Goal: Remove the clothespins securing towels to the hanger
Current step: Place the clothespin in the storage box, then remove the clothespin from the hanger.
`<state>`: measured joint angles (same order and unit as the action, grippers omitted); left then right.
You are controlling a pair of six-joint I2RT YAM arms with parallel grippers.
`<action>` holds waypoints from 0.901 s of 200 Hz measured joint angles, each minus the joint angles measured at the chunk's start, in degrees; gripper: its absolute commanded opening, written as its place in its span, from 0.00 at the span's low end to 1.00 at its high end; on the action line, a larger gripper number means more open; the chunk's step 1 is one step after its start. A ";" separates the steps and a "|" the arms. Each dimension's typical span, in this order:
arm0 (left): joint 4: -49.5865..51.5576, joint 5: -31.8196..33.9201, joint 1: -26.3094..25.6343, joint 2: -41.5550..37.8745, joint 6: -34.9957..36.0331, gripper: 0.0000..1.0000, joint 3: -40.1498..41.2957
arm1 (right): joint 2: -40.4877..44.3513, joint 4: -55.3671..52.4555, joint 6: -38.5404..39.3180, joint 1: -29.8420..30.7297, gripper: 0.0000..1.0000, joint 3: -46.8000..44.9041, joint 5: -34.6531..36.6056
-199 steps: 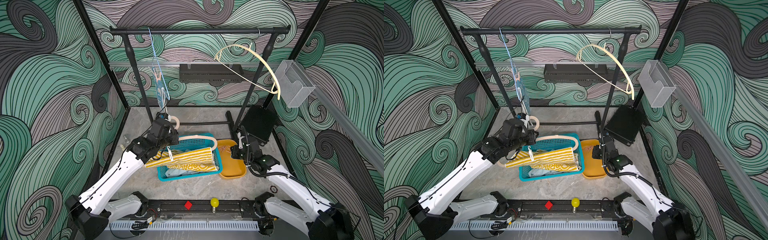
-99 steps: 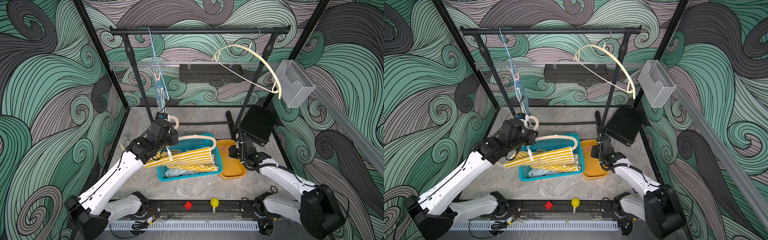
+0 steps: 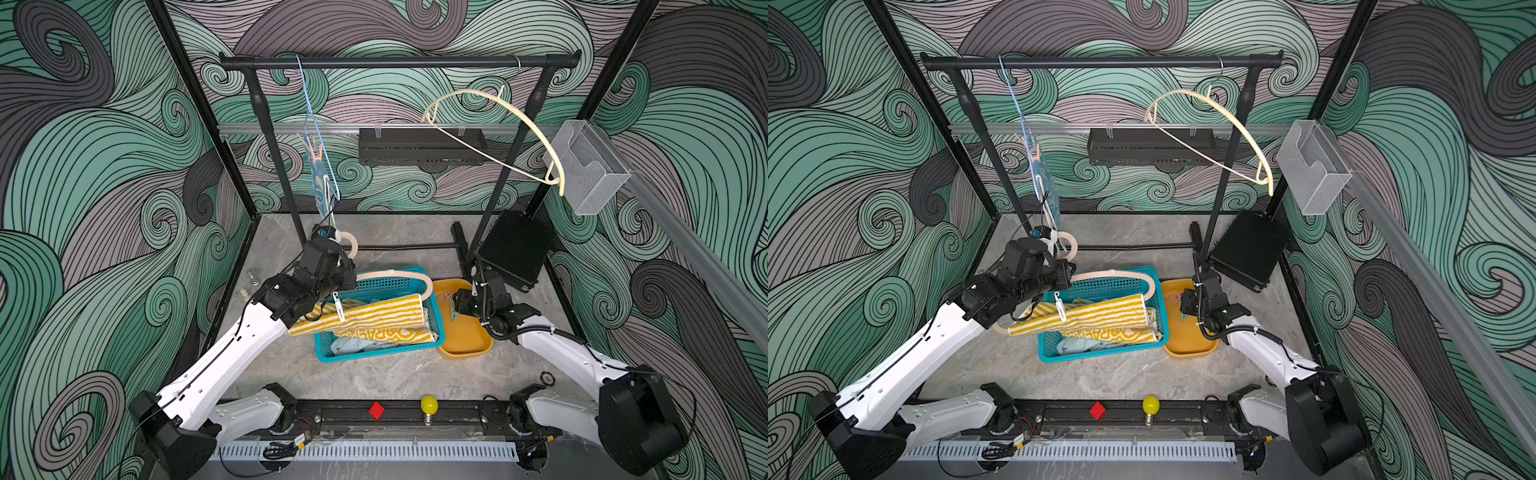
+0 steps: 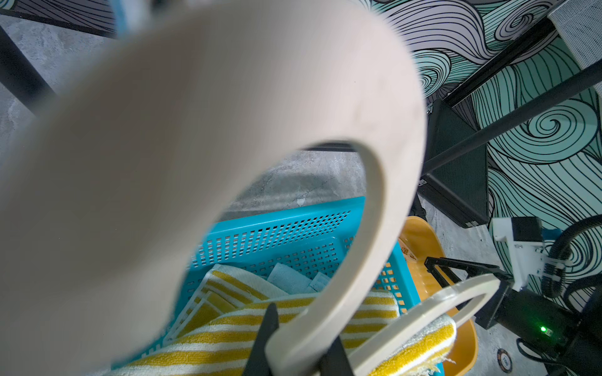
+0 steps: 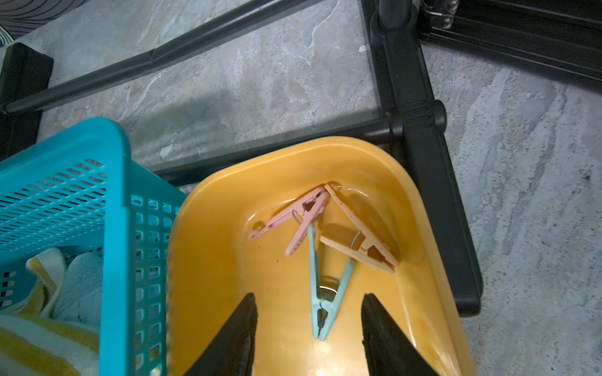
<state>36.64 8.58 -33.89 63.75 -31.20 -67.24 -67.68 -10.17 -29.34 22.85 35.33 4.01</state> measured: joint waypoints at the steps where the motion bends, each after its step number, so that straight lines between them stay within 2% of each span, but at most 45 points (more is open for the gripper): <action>1: 0.00 0.00 0.00 0.00 0.02 0.00 0.00 | 0.07 -0.02 -0.02 0.00 0.54 0.00 0.00; 50: -0.04 -0.44 0.00 0.00 0.26 0.00 0.00 | 5.25 -2.01 1.70 0.00 0.57 2.75 -1.44; 133: -1.18 -5.16 0.00 0.44 2.36 0.00 0.00 | 15.52 -5.64 4.79 -0.02 0.60 5.75 -3.02; 180: -2.40 -8.48 0.00 1.42 3.85 0.00 0.11 | 19.78 -5.57 8.44 -0.04 0.60 8.76 -10.16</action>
<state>34.24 0.10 -33.89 65.17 -27.35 -67.13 -47.90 -15.75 -20.91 22.81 44.10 -6.15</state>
